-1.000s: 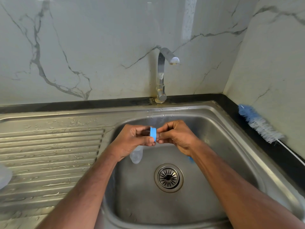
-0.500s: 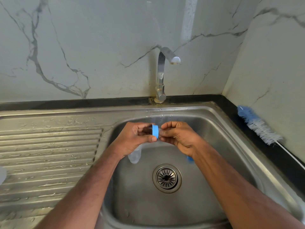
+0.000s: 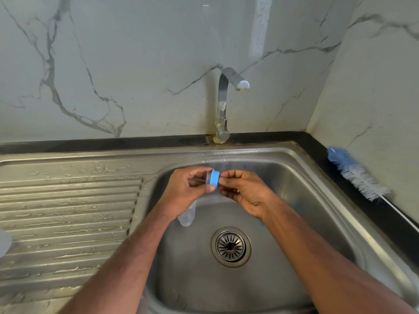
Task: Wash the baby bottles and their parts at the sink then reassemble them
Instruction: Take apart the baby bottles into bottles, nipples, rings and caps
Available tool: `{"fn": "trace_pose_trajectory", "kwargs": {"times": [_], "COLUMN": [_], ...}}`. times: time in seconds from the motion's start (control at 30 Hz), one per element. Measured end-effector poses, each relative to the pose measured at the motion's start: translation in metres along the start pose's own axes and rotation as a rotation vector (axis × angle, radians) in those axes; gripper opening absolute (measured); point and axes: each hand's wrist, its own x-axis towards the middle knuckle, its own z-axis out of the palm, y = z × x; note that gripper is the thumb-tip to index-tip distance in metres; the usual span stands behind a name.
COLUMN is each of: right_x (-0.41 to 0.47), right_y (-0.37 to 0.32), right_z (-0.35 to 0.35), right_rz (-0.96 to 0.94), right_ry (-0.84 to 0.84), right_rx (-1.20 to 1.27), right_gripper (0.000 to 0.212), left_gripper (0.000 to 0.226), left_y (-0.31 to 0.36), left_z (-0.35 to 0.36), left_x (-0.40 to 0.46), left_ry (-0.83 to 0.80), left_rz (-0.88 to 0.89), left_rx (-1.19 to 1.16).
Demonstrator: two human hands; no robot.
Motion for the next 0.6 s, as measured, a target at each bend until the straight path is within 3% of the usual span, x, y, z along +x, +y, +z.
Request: {"fn": "trace_pose_trajectory", "kwargs": {"times": [0.27, 0.4, 0.6], "right_x": [0.001, -0.002, 0.009], "right_y": [0.002, 0.003, -0.001], "right_z": [0.001, 0.003, -0.018], "right_rz": [-0.004, -0.008, -0.096], "right_ry": [0.023, -0.05, 0.022], "right_rx": [0.045, -0.005, -0.049], "right_gripper": [0.017, 0.028, 0.026], "left_gripper": [0.034, 0.033, 0.032], "left_y": [0.002, 0.002, -0.006], "left_z": [-0.003, -0.001, 0.0], "left_x": [-0.001, -0.001, 0.003], "left_ry": [0.015, -0.013, 0.044], "left_rz": [-0.042, -0.065, -0.104], "left_rx": [-0.086, -0.034, 0.072]}}
